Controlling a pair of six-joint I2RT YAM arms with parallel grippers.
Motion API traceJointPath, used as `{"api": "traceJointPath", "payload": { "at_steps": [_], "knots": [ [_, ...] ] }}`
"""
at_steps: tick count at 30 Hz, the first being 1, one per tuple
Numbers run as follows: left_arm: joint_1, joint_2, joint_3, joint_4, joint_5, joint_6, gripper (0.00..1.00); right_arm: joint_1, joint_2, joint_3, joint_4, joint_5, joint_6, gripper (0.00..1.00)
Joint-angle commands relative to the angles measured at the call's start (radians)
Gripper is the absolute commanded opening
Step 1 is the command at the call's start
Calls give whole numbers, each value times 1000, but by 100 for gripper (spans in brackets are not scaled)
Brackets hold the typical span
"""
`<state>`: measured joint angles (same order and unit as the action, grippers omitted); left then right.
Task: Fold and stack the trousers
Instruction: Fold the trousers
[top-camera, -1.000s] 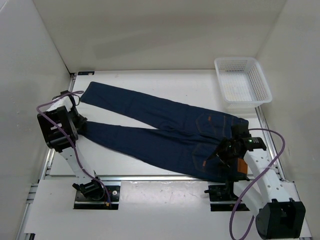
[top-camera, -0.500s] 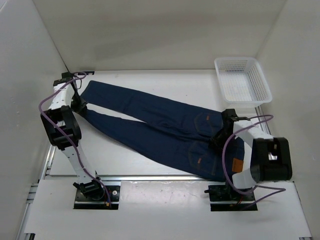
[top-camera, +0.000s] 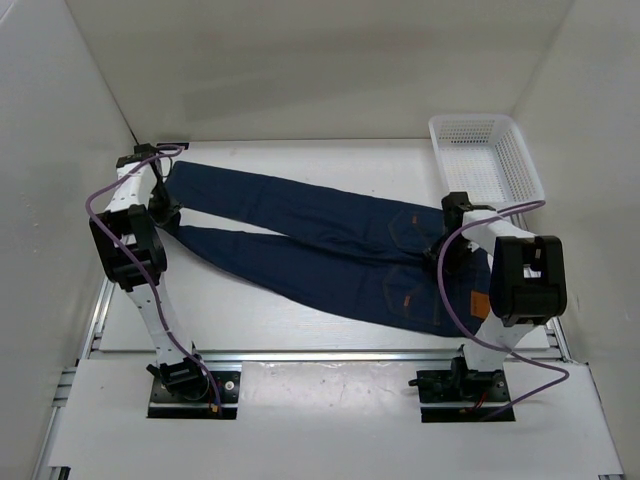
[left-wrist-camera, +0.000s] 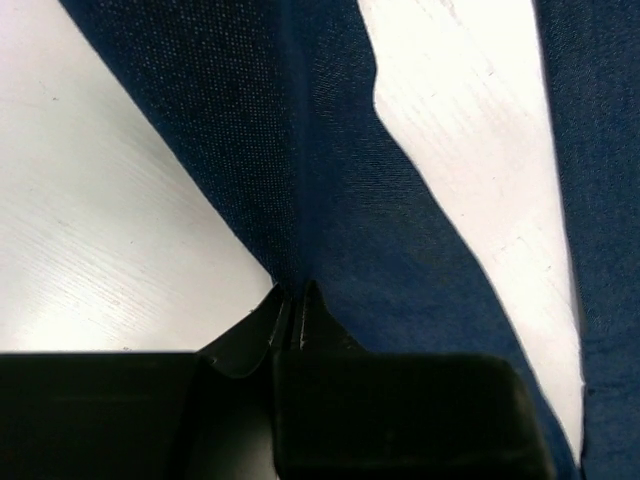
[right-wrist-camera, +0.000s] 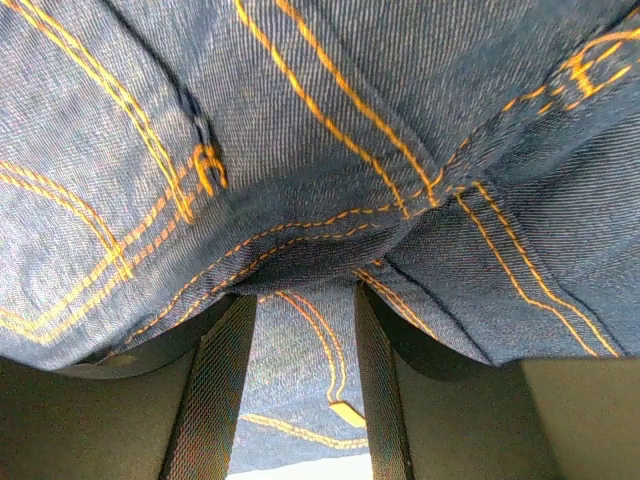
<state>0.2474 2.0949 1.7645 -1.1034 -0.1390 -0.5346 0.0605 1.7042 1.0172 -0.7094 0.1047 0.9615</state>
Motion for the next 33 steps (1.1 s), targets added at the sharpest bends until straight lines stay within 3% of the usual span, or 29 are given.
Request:
{"api": "traceJointPath", "payload": {
  "at_steps": [1, 4, 6, 7, 8, 9, 10, 15, 16, 17, 18, 20, 21, 24, 26, 30, 33],
  "knots": [
    [1, -44, 38, -12, -22, 18, 10, -13, 25, 70, 1, 124, -27, 49],
    [1, -55, 47, -12, -22, 42, 10, -13, -20, 92, -9, 188, -61, 49],
    [1, -55, 68, -21, -13, 61, 24, -13, -66, 83, -9, 199, -76, 52],
    [1, -44, 69, -21, -13, 70, 36, -13, -124, 83, -9, 208, -93, 53],
    [1, -44, 84, -32, -13, 70, 70, -2, -156, 57, -9, 208, -102, 54],
    [1, -44, 84, -32, -25, 70, 92, 7, -191, 43, -9, 217, -112, 56],
    [1, -44, 84, -44, -25, 70, 100, 7, -262, 28, -18, 217, -133, 57],
    [41, -143, -46, -7, -12, 38, 99, 7, -468, -119, -71, 129, -156, 58],
    [55, -166, -80, 5, -2, 22, 93, 7, -532, -147, -85, 74, -156, 56],
    [67, -211, -114, 5, -2, 10, 71, 16, -566, -176, -113, 44, -147, 56],
    [67, -232, -150, 28, -2, 1, 60, 16, -596, -234, -128, 14, -136, 55],
    [78, -277, -253, 48, 39, 1, 46, 16, -692, -291, -182, -43, -100, 55],
    [78, -277, -304, 65, 58, 1, 46, 16, -746, -337, -199, -93, -86, 55],
    [89, -244, -339, 88, 108, 1, 63, 16, -819, -391, -262, -147, -32, 56],
    [89, -207, -349, 109, 154, 1, 68, 16, -830, -426, -289, -184, 12, 58],
    [89, -116, -304, 119, 190, 1, 70, 16, -850, -499, -295, -235, 74, 59],
    [89, -85, -275, 128, 179, -11, 46, 16, -833, -529, -211, -235, 98, 59]
  ]
}}
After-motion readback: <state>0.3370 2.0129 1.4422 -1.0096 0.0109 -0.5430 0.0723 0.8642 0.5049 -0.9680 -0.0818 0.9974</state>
